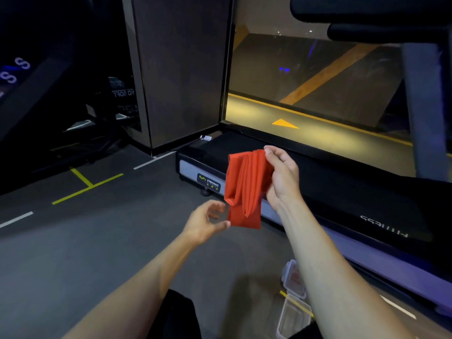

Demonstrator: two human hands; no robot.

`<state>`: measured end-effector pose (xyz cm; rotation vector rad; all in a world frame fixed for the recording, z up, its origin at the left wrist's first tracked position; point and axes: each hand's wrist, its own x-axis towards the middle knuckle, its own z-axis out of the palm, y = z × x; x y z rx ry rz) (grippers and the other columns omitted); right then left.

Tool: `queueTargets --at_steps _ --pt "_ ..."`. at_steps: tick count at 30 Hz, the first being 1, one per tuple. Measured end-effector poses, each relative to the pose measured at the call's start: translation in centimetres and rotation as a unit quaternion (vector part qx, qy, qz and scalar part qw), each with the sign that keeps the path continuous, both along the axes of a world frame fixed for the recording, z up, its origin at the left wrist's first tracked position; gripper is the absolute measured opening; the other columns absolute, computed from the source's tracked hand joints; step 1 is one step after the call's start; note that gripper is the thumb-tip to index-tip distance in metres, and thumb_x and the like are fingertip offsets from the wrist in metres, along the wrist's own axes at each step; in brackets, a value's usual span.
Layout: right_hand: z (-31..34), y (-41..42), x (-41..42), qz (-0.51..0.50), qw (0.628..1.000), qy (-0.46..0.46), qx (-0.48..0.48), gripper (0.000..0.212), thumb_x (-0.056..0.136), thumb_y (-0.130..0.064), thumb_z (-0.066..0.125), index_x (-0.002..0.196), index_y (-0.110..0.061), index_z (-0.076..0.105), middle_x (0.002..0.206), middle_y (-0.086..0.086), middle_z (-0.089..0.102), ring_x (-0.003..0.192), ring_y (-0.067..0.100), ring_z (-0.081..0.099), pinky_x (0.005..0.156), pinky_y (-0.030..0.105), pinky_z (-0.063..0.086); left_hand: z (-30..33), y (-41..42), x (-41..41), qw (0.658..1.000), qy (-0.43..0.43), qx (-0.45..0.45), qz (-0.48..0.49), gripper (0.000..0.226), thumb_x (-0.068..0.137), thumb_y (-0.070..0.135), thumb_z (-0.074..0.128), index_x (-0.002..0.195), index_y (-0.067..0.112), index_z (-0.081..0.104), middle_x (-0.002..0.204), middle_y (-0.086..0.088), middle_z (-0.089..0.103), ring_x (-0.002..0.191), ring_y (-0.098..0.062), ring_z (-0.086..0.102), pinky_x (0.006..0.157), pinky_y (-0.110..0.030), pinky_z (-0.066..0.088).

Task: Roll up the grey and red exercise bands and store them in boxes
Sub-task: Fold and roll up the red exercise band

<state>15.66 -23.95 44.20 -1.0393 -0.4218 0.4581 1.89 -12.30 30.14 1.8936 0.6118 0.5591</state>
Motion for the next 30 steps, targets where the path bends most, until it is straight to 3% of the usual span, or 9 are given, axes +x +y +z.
queueTargets --at_steps 4,7,14,17,20,23,26,30 --pt "0.4 0.1 -0.5 0.020 1.000 0.008 -0.010 0.008 0.098 -0.013 0.064 0.095 -0.016 0.071 0.091 0.007 0.068 0.091 0.024 0.061 0.089 0.044 0.053 -0.1 -0.8 -0.1 0.999 -0.020 0.030 -0.001 0.030 0.074 0.024 0.091 0.090 0.027 0.066 0.087 0.010 0.069 0.077 -0.002 0.062 0.072 -0.016 0.047" --pt "0.3 0.0 -0.8 0.030 0.999 0.018 -0.021 0.007 0.099 -0.019 0.064 0.099 -0.016 0.071 0.096 0.008 0.069 0.096 0.027 0.063 0.094 0.050 0.055 0.2 -1.5 -0.1 0.999 -0.047 0.022 0.016 0.030 0.075 0.021 0.090 0.088 0.018 0.063 0.080 0.007 0.068 0.070 -0.001 0.059 0.067 -0.013 0.045" --pt "0.4 -0.1 -0.9 0.039 0.998 0.037 -0.023 0.009 0.100 -0.019 0.062 0.103 -0.015 0.070 0.091 0.008 0.069 0.094 0.028 0.064 0.098 0.053 0.053 -0.1 -2.3 -0.1 0.998 -0.047 0.047 0.002 0.023 0.080 0.021 0.085 0.086 0.017 0.064 0.083 -0.001 0.070 0.070 0.000 0.056 0.070 -0.013 0.044" --pt "0.6 -0.2 -0.8 0.047 0.998 0.042 -0.019 0.008 0.100 -0.018 0.062 0.099 -0.018 0.070 0.087 0.007 0.070 0.088 0.026 0.066 0.092 0.051 0.055 0.0 -2.3 -0.2 0.995 -0.071 0.075 -0.003 0.022 0.082 0.021 0.083 0.087 0.032 0.064 0.085 0.006 0.068 0.076 -0.002 0.058 0.075 -0.021 0.046" --pt "0.6 -0.2 -0.9 0.060 0.997 0.045 -0.022 0.008 0.101 -0.019 0.061 0.099 -0.019 0.069 0.083 0.006 0.069 0.078 0.021 0.067 0.081 0.042 0.058 0.6 -2.5 0.1 0.990 -0.106 0.093 0.019 0.035 0.080 0.027 0.083 0.098 0.049 0.062 0.093 0.007 0.064 0.083 -0.011 0.058 0.075 -0.024 0.048" --pt "0.2 0.1 -1.3 0.063 0.996 0.050 -0.025 0.008 0.101 -0.017 0.060 0.100 -0.016 0.068 0.081 0.005 0.068 0.074 0.019 0.066 0.075 0.037 0.058 1.4 -3.2 0.5 0.988 -0.144 0.055 -0.005 0.032 0.079 0.022 0.083 0.105 0.032 0.066 0.100 0.006 0.063 0.085 -0.003 0.062 0.075 -0.020 0.050" --pt "0.3 0.3 -1.5 0.059 0.996 0.055 -0.028 0.008 0.101 -0.015 0.060 0.100 -0.016 0.068 0.081 0.006 0.069 0.075 0.020 0.067 0.075 0.037 0.057 0.3 -3.1 0.5 0.993 -0.052 0.081 -0.071 0.018 0.085 0.013 0.080 0.100 0.013 0.070 0.093 0.006 0.059 0.076 0.006 0.054 0.072 -0.016 0.043" --pt "0.4 0.2 -1.4 0.038 0.997 0.049 -0.043 0.015 0.102 -0.011 0.055 0.101 -0.016 0.068 0.080 0.007 0.068 0.070 0.020 0.066 0.070 0.035 0.057 -1.3 -2.0 0.1 0.992 0.073 0.060 -0.081 0.020 0.092 0.029 0.074 0.111 0.022 0.072 0.103 -0.003 0.068 0.073 -0.006 0.052 0.076 -0.026 0.047"
